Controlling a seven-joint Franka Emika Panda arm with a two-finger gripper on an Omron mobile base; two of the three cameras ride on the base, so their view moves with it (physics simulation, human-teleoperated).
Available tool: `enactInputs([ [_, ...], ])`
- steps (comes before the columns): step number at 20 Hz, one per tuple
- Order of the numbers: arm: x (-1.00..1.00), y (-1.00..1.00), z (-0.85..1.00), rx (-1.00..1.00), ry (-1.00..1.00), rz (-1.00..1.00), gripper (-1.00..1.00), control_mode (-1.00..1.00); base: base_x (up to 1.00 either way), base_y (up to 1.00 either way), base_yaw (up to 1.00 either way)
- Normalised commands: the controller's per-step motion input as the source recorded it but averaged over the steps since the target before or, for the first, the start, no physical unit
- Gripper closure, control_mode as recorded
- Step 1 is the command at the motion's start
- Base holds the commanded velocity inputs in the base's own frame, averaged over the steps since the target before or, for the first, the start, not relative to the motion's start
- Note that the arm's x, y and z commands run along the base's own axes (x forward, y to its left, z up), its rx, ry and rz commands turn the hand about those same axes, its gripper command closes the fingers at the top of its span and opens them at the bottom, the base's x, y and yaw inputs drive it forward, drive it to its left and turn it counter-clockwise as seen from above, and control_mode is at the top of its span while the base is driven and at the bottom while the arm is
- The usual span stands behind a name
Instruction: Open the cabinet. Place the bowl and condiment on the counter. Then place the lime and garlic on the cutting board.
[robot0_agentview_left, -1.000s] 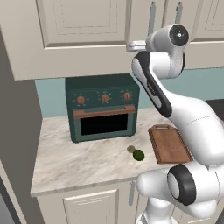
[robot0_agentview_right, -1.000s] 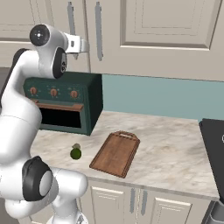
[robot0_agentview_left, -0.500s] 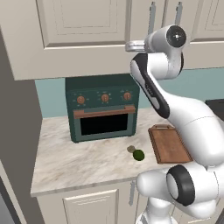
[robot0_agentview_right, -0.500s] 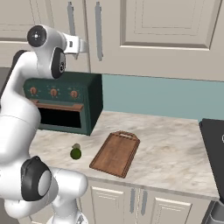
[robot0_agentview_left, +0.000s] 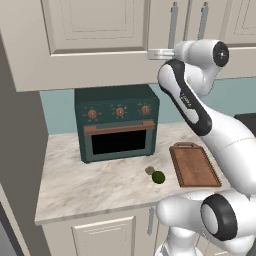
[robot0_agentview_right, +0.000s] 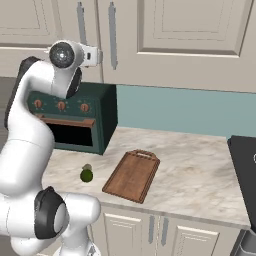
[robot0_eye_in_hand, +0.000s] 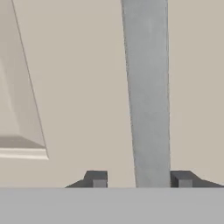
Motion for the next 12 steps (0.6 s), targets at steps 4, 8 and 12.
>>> enactInputs([
  [4,0.46,0.74,-0.47,0.19,-0.09,0.45,1.00,-1.00,0.00,0.00,0.00],
  [8,0.07,1.00,-0.03,0.02,0.00,0.12,1.00,-1.00,0.00,0.00,0.00],
  [12,-0.03,1.00,0.01,-0.08,0.00,0.00,1.00,-1.00,0.00,0.00,0.00],
])
